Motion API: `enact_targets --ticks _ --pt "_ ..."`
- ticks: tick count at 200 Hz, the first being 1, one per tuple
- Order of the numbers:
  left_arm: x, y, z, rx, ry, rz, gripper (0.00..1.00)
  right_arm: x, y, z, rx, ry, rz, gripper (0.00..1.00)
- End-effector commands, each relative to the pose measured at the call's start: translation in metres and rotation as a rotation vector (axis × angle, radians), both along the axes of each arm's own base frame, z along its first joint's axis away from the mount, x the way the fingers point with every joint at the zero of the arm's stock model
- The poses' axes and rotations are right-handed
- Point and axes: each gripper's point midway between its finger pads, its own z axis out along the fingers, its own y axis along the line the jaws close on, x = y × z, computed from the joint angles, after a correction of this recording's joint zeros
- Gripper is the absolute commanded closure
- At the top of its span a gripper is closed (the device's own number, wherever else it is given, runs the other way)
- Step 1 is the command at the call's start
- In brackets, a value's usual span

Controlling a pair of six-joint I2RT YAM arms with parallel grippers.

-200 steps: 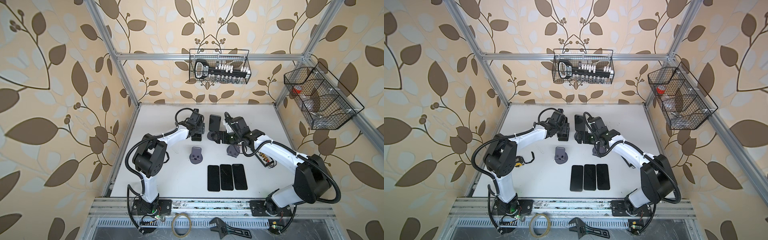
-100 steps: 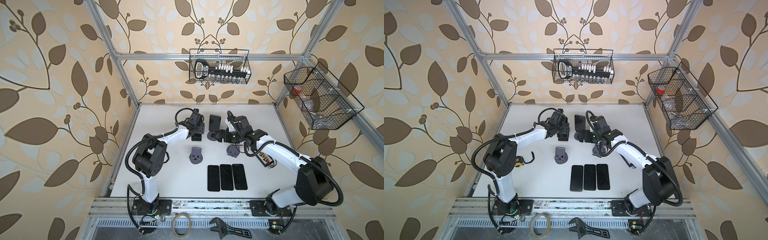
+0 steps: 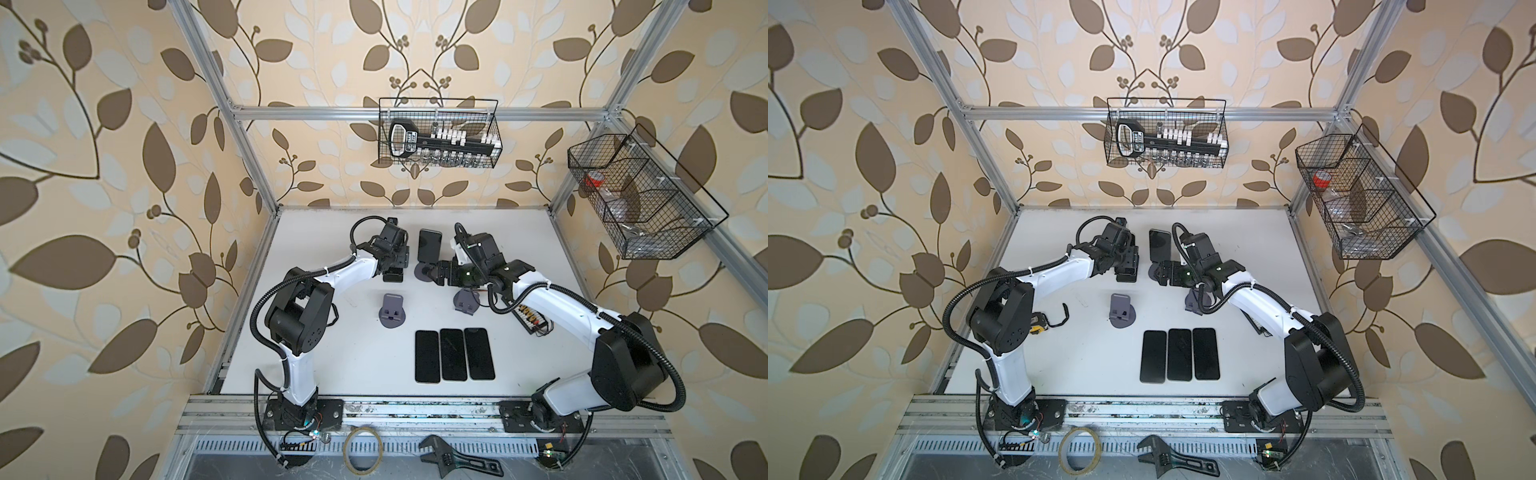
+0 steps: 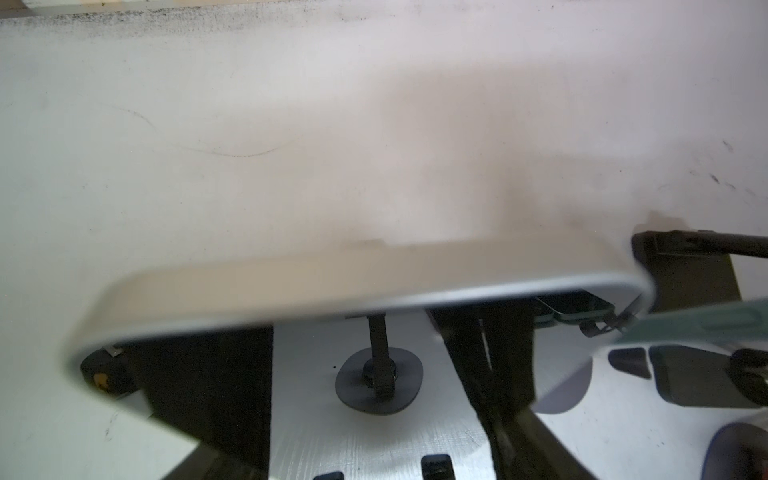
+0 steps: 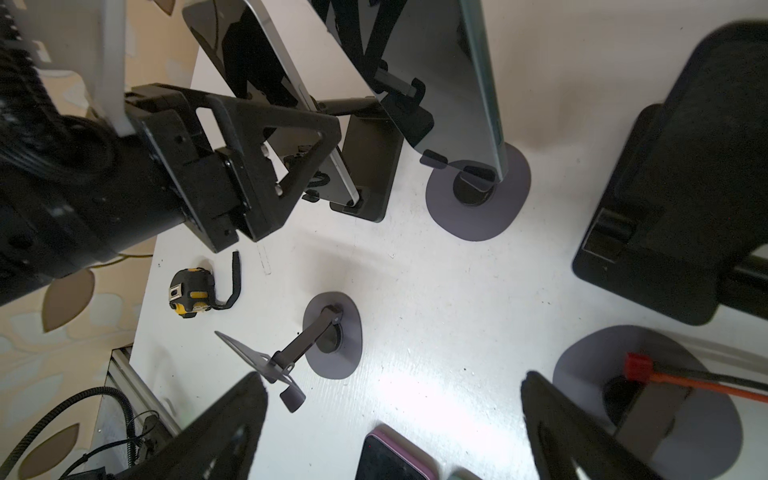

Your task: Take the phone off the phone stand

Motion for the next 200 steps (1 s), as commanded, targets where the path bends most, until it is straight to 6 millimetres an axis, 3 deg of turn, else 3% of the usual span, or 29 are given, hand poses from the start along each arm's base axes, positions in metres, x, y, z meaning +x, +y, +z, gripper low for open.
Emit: enact_targets --ticks 1,200 --pt "0.009 0.000 0.021 -0.022 -0.049 0.019 0.28 -0.002 0.001 -0.002 0.005 -0.003 0.018 0.04" --pt "0.008 -0.003 0.044 -0.064 -0.095 0.008 0.28 -0.002 0.003 0.000 0.018 -0.003 0.022 0.04"
